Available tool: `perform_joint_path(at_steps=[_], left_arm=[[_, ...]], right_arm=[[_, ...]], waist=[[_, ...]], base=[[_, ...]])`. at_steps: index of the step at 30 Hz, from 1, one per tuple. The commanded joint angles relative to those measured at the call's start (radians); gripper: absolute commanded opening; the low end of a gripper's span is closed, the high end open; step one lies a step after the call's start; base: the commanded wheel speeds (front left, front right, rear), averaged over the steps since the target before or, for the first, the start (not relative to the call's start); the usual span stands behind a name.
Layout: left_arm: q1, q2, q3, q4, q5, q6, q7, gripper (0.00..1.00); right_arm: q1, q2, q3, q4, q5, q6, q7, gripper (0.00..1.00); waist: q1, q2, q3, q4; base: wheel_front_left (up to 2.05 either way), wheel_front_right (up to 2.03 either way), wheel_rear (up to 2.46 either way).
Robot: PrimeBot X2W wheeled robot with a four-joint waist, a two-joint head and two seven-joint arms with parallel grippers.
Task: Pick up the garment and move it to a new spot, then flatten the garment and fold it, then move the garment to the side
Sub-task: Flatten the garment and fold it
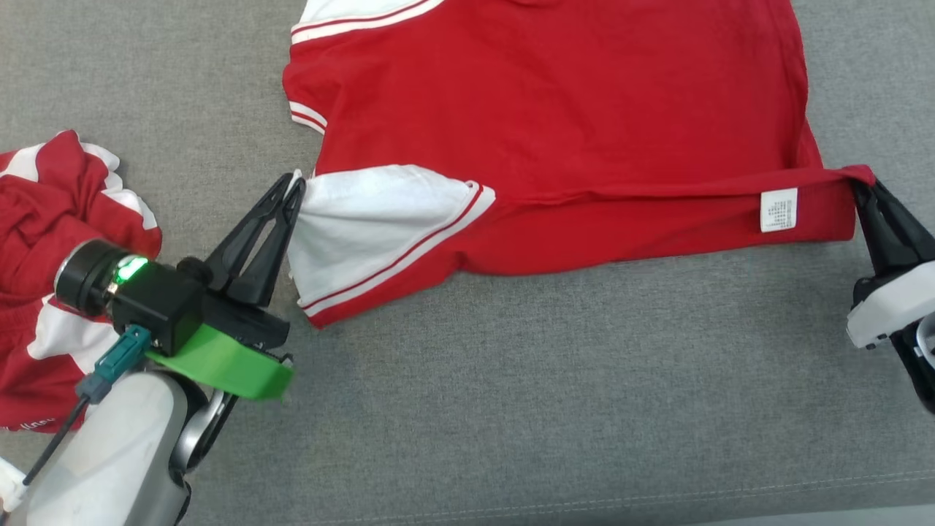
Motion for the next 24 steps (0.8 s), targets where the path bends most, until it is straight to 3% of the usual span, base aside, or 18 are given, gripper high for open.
perform_joint_path(at_steps=[1, 4, 5, 6, 7, 8, 16, 24], left_arm=[[-0.035, 0.0, -0.003, 0.014, 0.018, -0.006, -0.007, 0.0], [-0.082, 0.001, -0.007, 0.049, 0.028, -0.009, -0.013, 0.0], [-0.094, -0.001, -0.011, 0.06, 0.03, -0.011, -0.013, 0.0], [-0.104, -0.003, -0.013, 0.07, 0.03, -0.013, -0.015, 0.0], [-0.117, -0.004, -0.013, 0.082, 0.036, -0.012, -0.016, 0.47], [-0.124, -0.007, -0.013, 0.089, 0.037, -0.009, -0.017, 1.0], [-0.042, -0.046, 0.025, 0.091, 0.024, 0.053, -0.049, 1.0], [0.17, -0.136, 0.054, 0.149, -0.15, 0.076, -0.022, 1.0]], right_arm=[[-0.025, -0.007, 0.006, 0.005, 0.006, -0.002, 0.008, 0.0], [-0.07, -0.008, 0.02, 0.012, 0.007, -0.002, 0.018, 0.0], [-0.083, -0.008, 0.02, 0.017, 0.006, -0.002, 0.017, 0.12], [-0.091, -0.006, 0.02, 0.023, 0.005, -0.002, 0.014, 0.5], [-0.102, -0.003, 0.019, 0.029, 0.002, -0.002, 0.009, 1.0], [-0.11, 0.001, 0.014, 0.033, -0.001, -0.002, 0.001, 1.0], [-0.074, 0.042, -0.03, 0.021, -0.027, -0.002, -0.068, 1.0], [0.052, 0.112, -0.098, -0.054, -0.046, -0.002, -0.074, 1.0]], waist=[[0.0001, -0.0001, 0.022, 0.011], [0.0001, -0.0001, 0.035, 0.011], [0.0001, -0.0001, 0.039, 0.011], [0.0001, -0.0001, 0.042, 0.012], [0.0001, -0.0001, 0.044, 0.012], [0.0001, -0.0001, 0.046, 0.012], [0.0001, -0.0001, 0.013, 0.0], [0.0001, -0.0001, -0.043, -0.017]], base=[[0.0, 0.0, 0.0], [0.0, 0.0, 0.0], [0.0, 0.0, 0.0], [0.0, 0.0, 0.0], [0.0, 0.0, 0.0], [0.0, 0.0, 0.0], [0.0, 0.0, 0.0], [0.0, 0.0, 0.0]])
